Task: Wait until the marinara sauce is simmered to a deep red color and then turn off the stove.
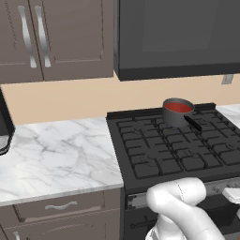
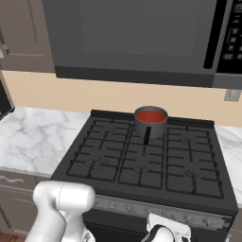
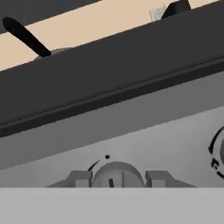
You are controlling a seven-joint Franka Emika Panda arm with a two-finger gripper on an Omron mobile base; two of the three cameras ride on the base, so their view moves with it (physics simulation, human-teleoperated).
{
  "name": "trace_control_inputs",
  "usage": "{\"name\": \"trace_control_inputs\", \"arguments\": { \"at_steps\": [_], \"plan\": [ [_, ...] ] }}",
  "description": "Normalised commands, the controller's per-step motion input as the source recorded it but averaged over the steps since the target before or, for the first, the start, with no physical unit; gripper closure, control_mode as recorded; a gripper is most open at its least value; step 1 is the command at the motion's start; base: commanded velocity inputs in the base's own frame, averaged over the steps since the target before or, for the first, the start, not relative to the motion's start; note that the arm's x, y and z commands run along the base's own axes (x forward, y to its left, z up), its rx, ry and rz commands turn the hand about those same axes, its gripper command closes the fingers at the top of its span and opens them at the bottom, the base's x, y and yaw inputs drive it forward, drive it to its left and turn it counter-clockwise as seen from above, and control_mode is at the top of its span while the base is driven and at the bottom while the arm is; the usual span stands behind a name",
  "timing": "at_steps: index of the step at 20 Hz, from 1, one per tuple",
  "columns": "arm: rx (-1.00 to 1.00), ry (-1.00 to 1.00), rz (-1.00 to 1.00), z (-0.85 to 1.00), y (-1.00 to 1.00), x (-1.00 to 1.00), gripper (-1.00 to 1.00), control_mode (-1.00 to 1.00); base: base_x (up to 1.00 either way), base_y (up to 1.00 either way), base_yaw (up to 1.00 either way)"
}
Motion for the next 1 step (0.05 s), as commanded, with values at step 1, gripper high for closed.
{"name": "trace_control_inputs", "arguments": {
  "at_steps": [1],
  "plan": [
    [0.18, 0.0, -0.05, 0.01, 0.0, 0.0, 1.0, -1.0, 0.0, 0.0, 0.0]
  ]
}}
